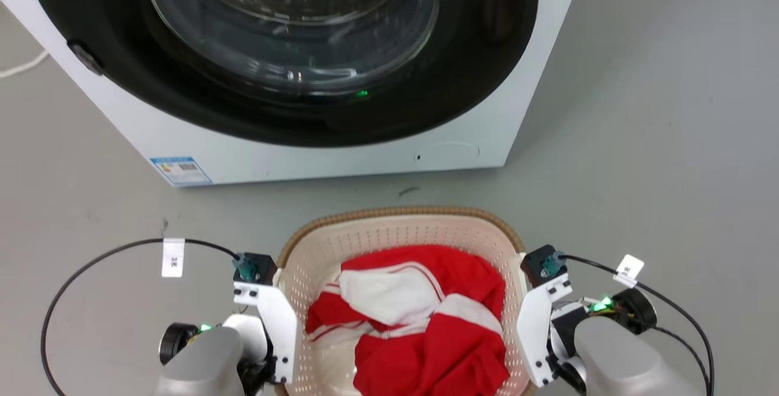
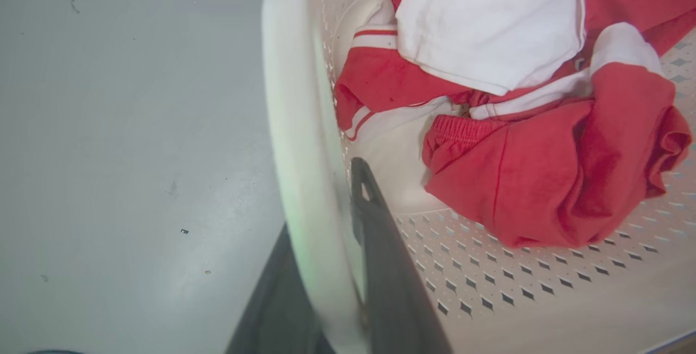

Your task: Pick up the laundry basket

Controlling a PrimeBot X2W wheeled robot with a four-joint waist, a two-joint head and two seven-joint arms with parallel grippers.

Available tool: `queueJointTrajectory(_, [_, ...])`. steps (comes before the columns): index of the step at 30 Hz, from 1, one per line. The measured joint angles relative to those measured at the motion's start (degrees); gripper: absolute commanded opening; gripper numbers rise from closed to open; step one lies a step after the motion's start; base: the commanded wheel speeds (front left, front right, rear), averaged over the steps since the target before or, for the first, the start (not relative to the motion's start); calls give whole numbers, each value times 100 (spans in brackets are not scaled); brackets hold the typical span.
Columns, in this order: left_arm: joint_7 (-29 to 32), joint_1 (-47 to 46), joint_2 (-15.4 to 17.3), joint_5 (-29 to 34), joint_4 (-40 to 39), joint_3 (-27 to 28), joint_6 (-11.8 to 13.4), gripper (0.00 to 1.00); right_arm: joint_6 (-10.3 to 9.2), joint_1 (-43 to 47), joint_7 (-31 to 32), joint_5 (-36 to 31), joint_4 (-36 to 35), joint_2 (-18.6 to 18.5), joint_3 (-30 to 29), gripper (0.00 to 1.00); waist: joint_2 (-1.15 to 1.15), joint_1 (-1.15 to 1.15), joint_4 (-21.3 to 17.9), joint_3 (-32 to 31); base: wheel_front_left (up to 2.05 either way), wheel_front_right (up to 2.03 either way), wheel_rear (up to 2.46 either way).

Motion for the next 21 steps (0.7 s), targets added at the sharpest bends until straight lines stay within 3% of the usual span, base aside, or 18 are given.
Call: queueJointTrajectory(21, [608, 681, 82, -787, -110, -604, 8, 0, -1, 566, 667, 1098, -114, -80, 1177, 0, 0, 0, -54, -1322, 0, 0, 0])
